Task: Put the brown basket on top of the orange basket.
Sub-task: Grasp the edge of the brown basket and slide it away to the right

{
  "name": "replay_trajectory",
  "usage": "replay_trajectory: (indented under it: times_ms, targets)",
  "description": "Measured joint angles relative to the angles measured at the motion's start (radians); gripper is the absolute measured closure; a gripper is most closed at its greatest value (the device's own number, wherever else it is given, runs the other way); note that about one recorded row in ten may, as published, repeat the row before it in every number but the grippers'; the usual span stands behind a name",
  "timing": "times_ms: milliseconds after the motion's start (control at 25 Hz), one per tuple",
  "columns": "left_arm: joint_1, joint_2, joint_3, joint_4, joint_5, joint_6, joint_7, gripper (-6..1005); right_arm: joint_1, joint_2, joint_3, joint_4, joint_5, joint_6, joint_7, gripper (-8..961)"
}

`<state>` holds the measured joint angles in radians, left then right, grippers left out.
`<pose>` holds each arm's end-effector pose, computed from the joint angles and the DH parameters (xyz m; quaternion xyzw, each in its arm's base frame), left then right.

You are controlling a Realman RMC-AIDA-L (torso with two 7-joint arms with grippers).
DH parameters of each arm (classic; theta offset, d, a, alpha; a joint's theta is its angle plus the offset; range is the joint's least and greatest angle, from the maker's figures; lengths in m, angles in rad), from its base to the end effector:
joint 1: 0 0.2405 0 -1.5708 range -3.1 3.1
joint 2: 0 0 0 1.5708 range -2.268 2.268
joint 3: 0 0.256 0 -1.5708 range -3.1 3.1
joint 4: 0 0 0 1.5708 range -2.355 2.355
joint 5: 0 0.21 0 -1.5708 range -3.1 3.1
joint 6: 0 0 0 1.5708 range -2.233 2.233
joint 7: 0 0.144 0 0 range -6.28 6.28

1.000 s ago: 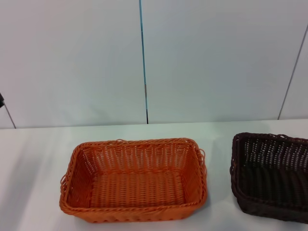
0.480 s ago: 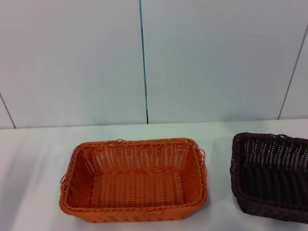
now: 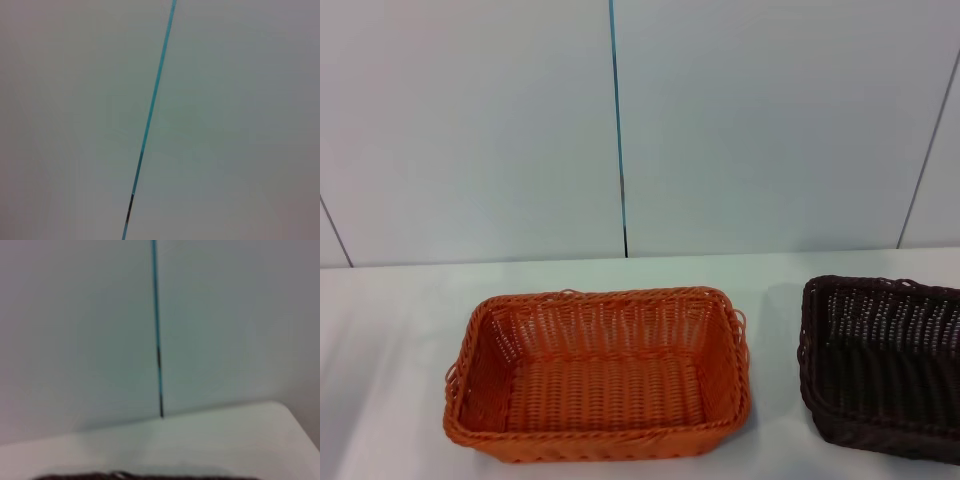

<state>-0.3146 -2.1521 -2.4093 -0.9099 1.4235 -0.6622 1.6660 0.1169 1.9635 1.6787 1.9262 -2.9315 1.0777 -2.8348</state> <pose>-0.3502 0.3676 0.1113 -0.6413 -0.4017 -0.2900 0.5859 0.2197 0.3329 0.1410 -0.4982 -0.6497 -0.5685 0.0801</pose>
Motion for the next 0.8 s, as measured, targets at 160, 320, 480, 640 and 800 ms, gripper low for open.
replay_trajectory:
  times_ms: [160, 320, 480, 640, 800]
  targets:
    - [0.002, 0.002, 0.005, 0.006, 0.011, -0.002, -0.002, 79, 0.027, -0.006, 0.01, -0.11, 0.0, 0.005, 0.0, 37]
    - [0.0, 0.0, 0.005, 0.008, 0.045, 0.001, -0.005, 79, 0.056, -0.018, 0.009, -0.222, 0.0, -0.011, 0.0, 37]
    - [-0.004, 0.0, 0.003, 0.01, 0.05, 0.003, -0.005, 79, 0.077, -0.033, 0.01, -0.334, 0.0, -0.049, 0.0, 37]
    - [-0.005, 0.0, 0.0, 0.011, 0.05, 0.004, -0.012, 79, 0.094, -0.046, 0.015, -0.414, 0.0, -0.072, 0.0, 37]
    - [-0.007, 0.001, 0.003, 0.014, 0.05, 0.005, -0.016, 79, 0.115, -0.05, 0.022, -0.491, 0.0, -0.098, 0.0, 36]
